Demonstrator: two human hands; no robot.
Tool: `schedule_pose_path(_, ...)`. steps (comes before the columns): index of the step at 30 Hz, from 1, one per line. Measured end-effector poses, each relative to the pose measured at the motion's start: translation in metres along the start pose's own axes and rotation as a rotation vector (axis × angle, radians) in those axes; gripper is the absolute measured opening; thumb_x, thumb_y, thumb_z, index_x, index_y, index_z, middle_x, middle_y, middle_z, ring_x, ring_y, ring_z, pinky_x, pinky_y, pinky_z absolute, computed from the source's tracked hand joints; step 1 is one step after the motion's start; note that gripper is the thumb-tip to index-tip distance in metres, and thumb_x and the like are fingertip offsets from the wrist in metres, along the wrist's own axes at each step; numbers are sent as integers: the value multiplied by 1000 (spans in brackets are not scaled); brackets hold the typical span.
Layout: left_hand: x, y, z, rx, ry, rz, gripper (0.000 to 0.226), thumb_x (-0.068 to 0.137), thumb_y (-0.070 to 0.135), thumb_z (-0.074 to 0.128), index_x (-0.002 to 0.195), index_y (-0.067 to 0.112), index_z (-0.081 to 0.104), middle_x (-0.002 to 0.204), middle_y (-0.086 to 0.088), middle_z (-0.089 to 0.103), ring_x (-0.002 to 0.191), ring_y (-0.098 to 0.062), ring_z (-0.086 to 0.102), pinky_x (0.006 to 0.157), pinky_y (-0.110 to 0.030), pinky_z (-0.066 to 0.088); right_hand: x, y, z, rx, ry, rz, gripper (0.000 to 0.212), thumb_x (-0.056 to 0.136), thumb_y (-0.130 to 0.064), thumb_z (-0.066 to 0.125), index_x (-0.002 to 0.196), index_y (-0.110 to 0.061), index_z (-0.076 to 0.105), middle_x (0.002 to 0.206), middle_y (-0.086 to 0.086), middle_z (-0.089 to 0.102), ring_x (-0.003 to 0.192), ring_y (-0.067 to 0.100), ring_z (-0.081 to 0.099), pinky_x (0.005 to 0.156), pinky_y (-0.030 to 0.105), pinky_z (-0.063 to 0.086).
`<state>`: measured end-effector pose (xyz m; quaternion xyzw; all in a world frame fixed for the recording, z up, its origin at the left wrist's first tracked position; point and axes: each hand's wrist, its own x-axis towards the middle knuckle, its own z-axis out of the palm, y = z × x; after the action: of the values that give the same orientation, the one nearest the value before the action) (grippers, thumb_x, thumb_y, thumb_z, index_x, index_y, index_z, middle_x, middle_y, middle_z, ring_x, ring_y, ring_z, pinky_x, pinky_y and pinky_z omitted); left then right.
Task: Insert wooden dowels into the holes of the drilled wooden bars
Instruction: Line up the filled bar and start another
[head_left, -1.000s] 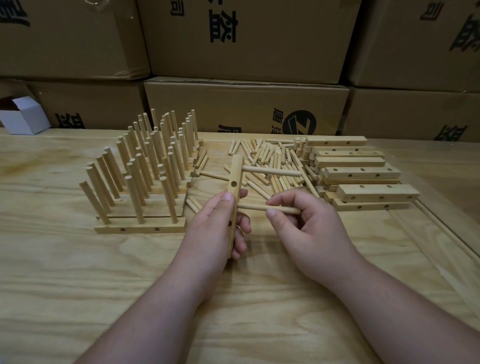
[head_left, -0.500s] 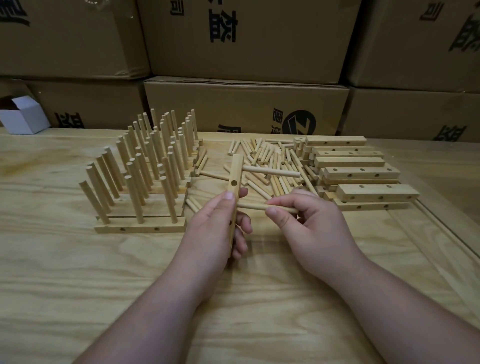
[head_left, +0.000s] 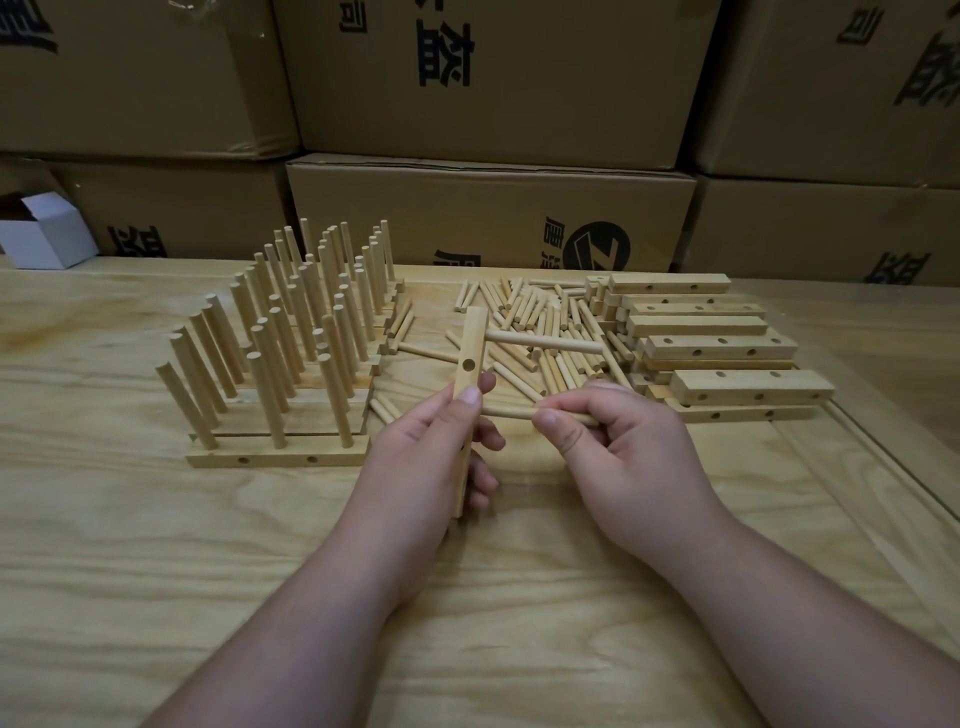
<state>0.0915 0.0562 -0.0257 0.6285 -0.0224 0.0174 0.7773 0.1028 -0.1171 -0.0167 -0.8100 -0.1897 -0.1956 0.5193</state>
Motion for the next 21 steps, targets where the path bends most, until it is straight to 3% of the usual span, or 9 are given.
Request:
schedule_pose_path(4, 2, -2, -2, -43, 33, -25, 33, 88, 42, 57, 109, 32, 79, 71, 9, 63, 61, -8, 58, 53, -27, 47, 0, 2, 0, -40, 11, -11, 14, 91, -24, 73, 96, -37, 71, 91, -15, 67, 87, 5, 63, 75, 9, 45)
schedule_pose_path(9, 6, -5, -4, -179, 107, -71, 31, 102, 34, 54, 105, 17, 80, 65, 0, 52, 56, -13, 47, 51, -27, 41, 2, 2, -3, -205, -56, -111, 19, 92, -21, 72, 111, -23, 76, 90, -16, 61, 88, 4, 60, 74, 8, 43)
schedule_pose_path(17, 7, -6, -1, -112, 158, -38, 31, 104, 30, 52, 98, 20, 81, 66, 4, 52, 53, -12, 45, 44, -25, 38, 3, 0, -2, -288, -96, -152, 15, 95, -22, 67, 105, -19, 78, 78, -27, 55, 84, -9, 56, 74, 3, 37)
schedule_pose_path(21, 6, -5, -1, -62, 145, -50, 31, 104, 32, 53, 98, 22, 81, 62, 2, 52, 52, -14, 45, 45, -25, 37, 4, 4, -5, -232, -115, -59, 14, 95, -23, 68, 104, -21, 78, 85, -25, 62, 89, -10, 58, 75, 2, 37)
